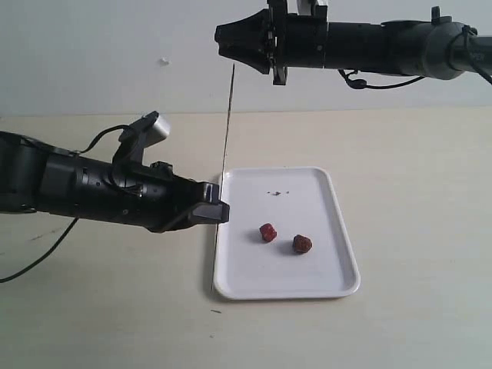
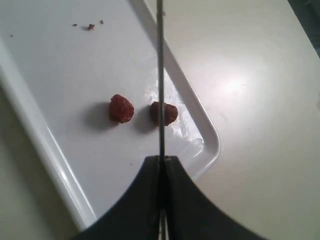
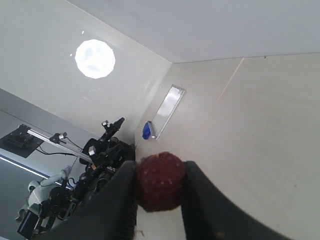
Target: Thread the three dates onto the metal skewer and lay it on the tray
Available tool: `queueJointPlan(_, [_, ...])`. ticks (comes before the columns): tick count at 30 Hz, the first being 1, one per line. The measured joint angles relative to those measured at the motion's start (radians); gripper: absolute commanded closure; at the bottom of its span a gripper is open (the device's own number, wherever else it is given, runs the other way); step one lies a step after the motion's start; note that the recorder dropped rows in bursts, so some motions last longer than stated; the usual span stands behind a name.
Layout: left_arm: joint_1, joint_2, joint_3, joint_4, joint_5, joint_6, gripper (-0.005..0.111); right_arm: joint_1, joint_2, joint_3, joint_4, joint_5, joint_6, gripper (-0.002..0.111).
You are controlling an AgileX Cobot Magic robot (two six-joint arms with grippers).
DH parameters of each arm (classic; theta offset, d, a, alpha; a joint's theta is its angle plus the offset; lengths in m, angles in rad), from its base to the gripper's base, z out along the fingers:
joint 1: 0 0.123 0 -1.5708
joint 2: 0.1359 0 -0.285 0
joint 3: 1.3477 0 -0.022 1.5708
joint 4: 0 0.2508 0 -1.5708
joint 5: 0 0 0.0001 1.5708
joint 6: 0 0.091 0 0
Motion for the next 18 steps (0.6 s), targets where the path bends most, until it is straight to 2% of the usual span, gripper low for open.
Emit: queueJointPlan(18, [0.0,0.0,0.0,0.0,0.074,0.004,0.107,0.0,0.003,0.0,-0.011,0.0,-0.004,0.079])
